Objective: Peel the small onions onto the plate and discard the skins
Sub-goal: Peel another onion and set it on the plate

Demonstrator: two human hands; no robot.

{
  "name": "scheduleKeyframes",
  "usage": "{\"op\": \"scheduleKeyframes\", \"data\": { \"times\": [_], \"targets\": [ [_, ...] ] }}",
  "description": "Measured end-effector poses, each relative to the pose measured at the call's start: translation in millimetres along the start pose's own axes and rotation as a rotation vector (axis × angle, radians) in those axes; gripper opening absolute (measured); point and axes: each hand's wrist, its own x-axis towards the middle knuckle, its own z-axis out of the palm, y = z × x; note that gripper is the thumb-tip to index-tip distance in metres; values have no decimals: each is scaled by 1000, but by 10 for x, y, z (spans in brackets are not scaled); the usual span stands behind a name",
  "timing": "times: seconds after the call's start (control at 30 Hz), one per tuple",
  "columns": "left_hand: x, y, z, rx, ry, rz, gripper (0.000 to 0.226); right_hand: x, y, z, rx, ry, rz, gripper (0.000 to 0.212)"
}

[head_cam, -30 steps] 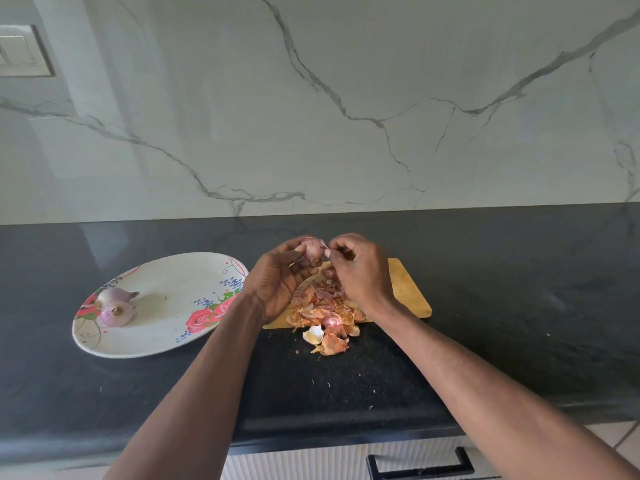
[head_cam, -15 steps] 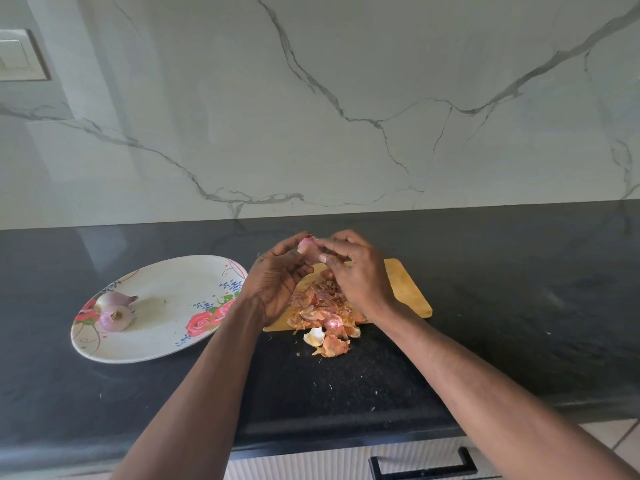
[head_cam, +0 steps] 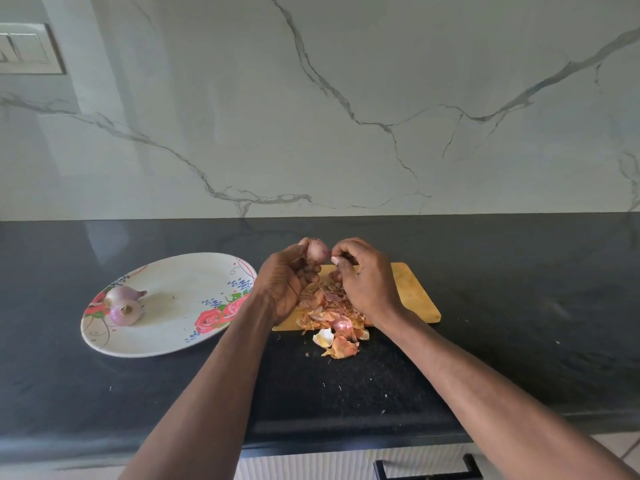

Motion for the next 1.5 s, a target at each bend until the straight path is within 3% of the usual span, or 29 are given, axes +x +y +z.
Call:
{"op": "scheduleKeyframes", "data": {
  "times": [0.2, 0.4, 0.67, 0.87, 1.07, 1.3, 1.5],
  "targets": [
    [13, 23, -12, -41, 10, -31, 22, 4, -4, 12, -32, 40, 31, 12],
    [-3, 12, -4, 25, -35, -54, 24, 21, -16, 5, 7, -15, -45, 33],
    [-14, 14, 36, -59, -20, -48, 15, 24, 34, 30, -99, 9, -242, 29],
    [2, 13, 19, -15, -1, -51, 23, 22, 42, 39, -43, 36, -66, 12],
    [3, -5, 30, 20, -27, -74, 30, 33, 18, 21, -26, 39, -126, 20],
    [4, -12, 30, 46, -31, -46, 27, 27, 57, 66, -138, 82, -162, 12],
    [15, -28, 23, -21, -2, -9, 14, 10, 61, 90, -244, -55, -254, 27]
  ]
}}
